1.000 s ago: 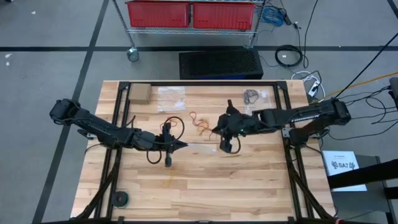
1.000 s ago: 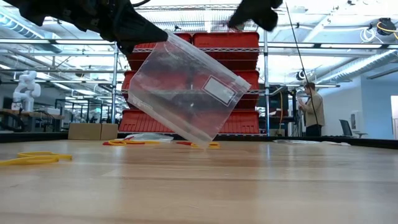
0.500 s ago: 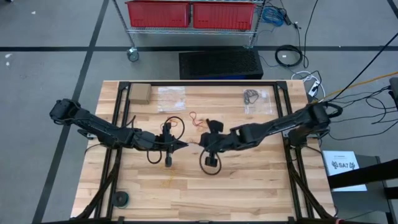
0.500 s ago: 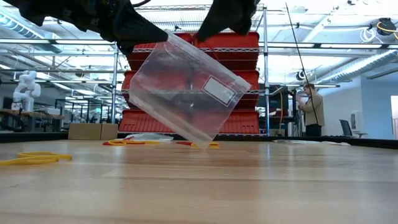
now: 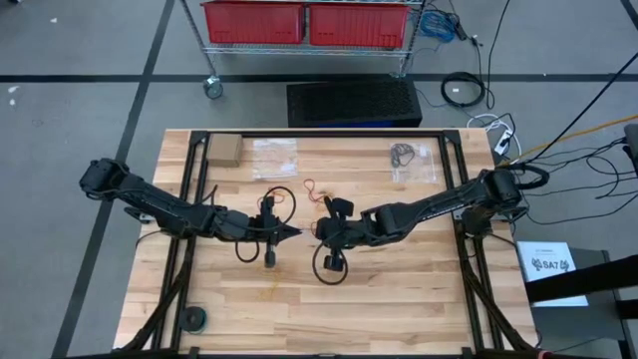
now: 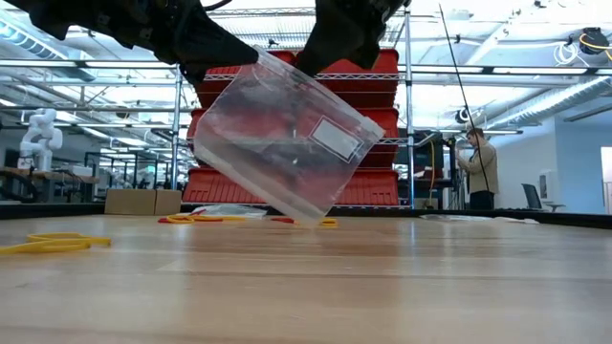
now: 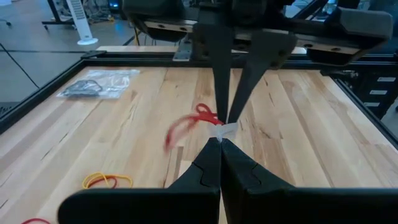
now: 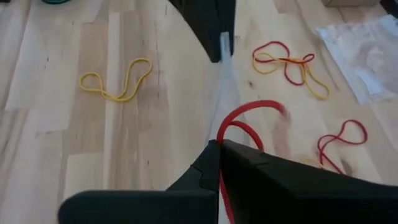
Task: Sort rubber bands
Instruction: Put the top right red rubber band into the bottom right transparent zip lock bag
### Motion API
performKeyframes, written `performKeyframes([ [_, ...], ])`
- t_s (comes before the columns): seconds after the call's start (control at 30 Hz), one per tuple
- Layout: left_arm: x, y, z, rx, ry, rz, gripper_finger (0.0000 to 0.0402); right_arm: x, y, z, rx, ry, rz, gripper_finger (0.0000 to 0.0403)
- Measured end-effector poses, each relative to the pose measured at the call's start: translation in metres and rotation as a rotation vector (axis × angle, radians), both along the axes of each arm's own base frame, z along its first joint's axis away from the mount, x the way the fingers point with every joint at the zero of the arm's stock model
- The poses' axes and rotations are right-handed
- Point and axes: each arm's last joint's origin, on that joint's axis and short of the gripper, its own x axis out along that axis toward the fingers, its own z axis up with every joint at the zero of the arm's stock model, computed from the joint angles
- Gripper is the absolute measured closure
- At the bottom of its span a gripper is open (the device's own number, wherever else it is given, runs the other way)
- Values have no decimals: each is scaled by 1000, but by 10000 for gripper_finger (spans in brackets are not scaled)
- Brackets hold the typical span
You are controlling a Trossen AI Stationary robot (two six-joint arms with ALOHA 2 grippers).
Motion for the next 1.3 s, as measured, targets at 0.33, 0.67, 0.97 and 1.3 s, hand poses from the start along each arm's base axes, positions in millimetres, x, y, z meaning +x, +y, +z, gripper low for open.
performKeyframes([
  [0.33,0,0,1,-2,-6,0,402,3,-9,-4,53,25,-13,374],
  [0.67,0,0,1,-2,-6,0,402,9,-24,-22,113,102,-28,267],
  [0.97,0,0,1,-2,-5,0,402,6,-27,-13,117,80,-33,245],
  [1.3,0,0,0,0,0,0,402,-9,-29,3,97,108,-27,394],
])
